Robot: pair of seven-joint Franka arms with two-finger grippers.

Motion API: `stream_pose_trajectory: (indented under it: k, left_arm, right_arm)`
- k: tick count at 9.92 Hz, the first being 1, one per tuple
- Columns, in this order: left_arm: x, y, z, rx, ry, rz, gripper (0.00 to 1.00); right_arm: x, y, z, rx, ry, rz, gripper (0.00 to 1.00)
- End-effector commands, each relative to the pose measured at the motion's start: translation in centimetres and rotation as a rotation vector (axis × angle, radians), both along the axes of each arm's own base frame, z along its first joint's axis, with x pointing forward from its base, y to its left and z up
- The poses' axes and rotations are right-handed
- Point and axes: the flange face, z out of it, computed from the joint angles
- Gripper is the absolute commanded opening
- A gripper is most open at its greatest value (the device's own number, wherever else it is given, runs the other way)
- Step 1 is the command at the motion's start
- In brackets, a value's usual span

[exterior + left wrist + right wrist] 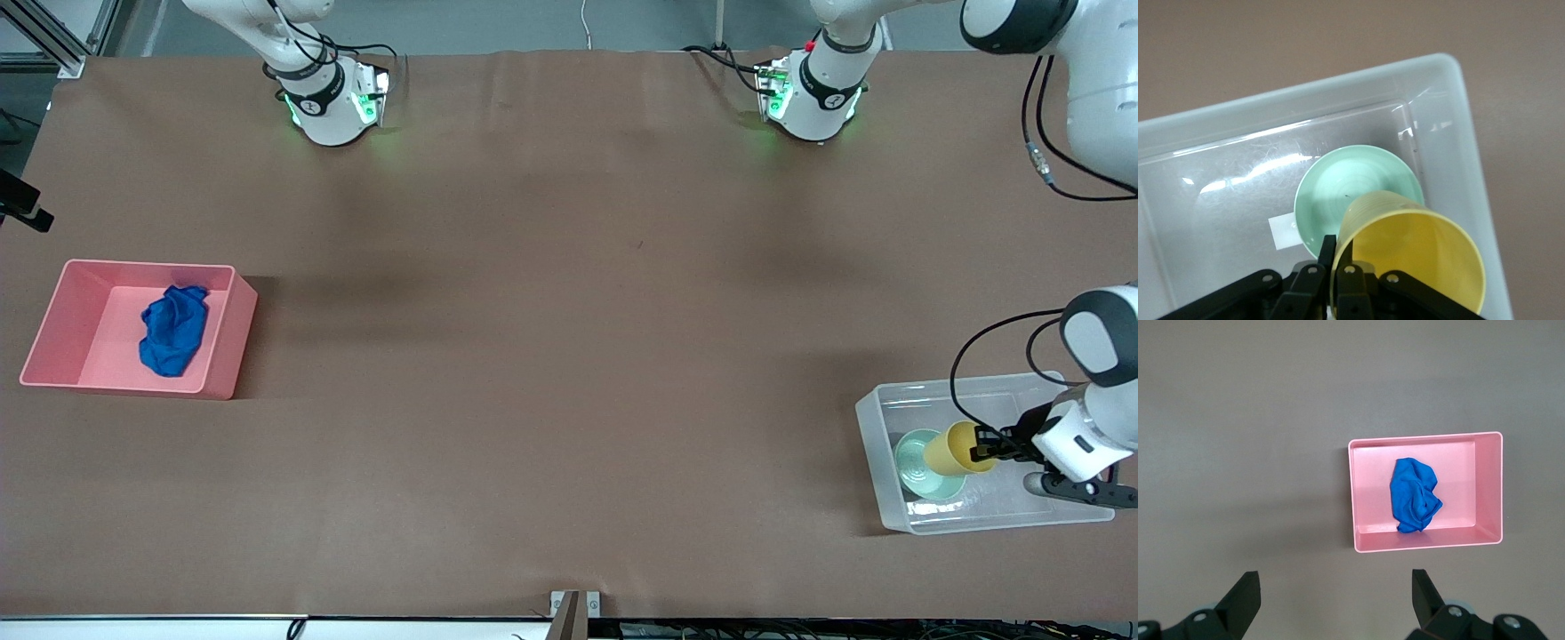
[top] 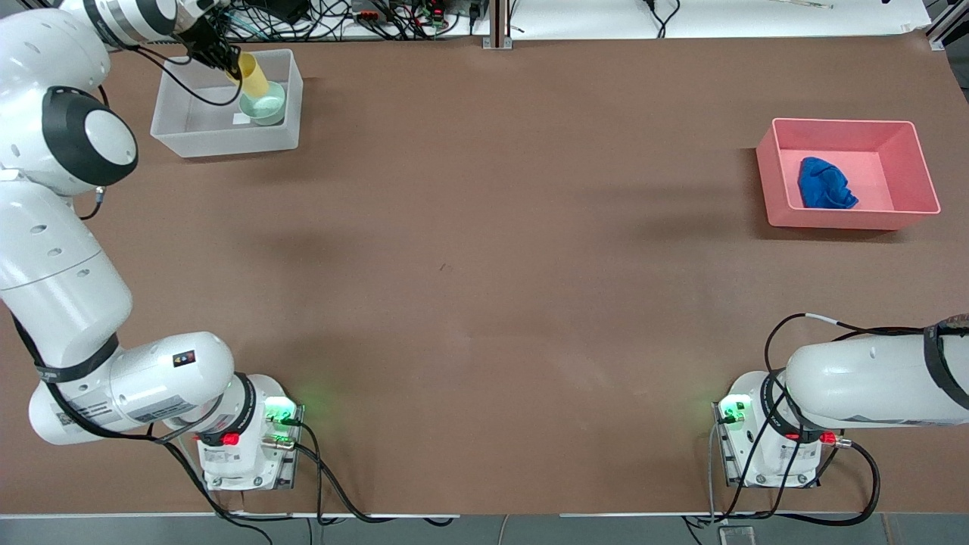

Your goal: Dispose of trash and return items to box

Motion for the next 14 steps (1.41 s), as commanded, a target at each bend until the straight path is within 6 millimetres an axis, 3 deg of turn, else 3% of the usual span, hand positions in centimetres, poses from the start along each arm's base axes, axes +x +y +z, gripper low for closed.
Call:
stream_pose_trajectory:
  k: [1, 2, 3, 4, 5, 7, 8, 10, 11, 13, 14]
  left_arm:
    - [0.9, -0.8, -4.2, 0.037, -0.022, -0.021, 0.02]
    - [1.1, -1.2, -4.3, 0.041, -0.04, -0.024, 0.2]
    - [1.1, -1.0, -3.4, 0.043, -0.049, -0.015, 0.75]
    - [0.9, -1.3, -1.3, 0.05, -0.063, -0.016, 1.0]
    - [0.3, -2.6, 2.1, 0.061, -0.084, -0.031, 1.0]
    - [-3.4, -6.3, 9.0, 0.08, -0.038, -0.044, 1.0]
    - [-6.4, -9.3, 13.4, 0.098, -0.035, -0.042, 1.0]
    - [-13.3, -13.1, 19.6, 0.132, -0.054, -0.011, 1.0]
    - [-15.6, -14.4, 22.6, 0.128, -0.053, -0.006, 1.0]
    - [-18.1, -16.2, 27.8, 0.1, 0.002, -0.017, 1.0]
    - [-18.3, -16.1, 30.9, 0.098, 0.012, -0.01, 1.0]
  right_arm:
    - [-0.3, 0.1, 0.3, -0.002, 0.0, 0.004, 1.0]
    - [-0.3, 0.1, 0.3, -0.002, 0.0, 0.004, 1.0]
    - [-0.3, 0.1, 0.3, -0.002, 0.0, 0.004, 1.0]
    - [-0.3, 0.1, 0.3, -0.002, 0.0, 0.004, 1.0]
    - [-0.3, 0.1, 0.3, -0.002, 0.0, 0.004, 1.0]
    - [-0.3, 0.1, 0.3, -0.002, 0.0, 0.005, 1.0]
    - [-0.3, 0.1, 0.3, -0.002, 0.0, 0.005, 1.0]
    - [-0.3, 0.1, 0.3, -0.002, 0.0, 0.005, 1.0]
    - [-0.4, 0.1, 0.3, -0.002, 0.002, 0.005, 1.0]
    - [-0.4, 0.1, 0.3, -0.002, 0.002, 0.005, 1.0]
    - [-0.4, 0.0, 0.3, -0.002, 0.002, 0.004, 1.0]
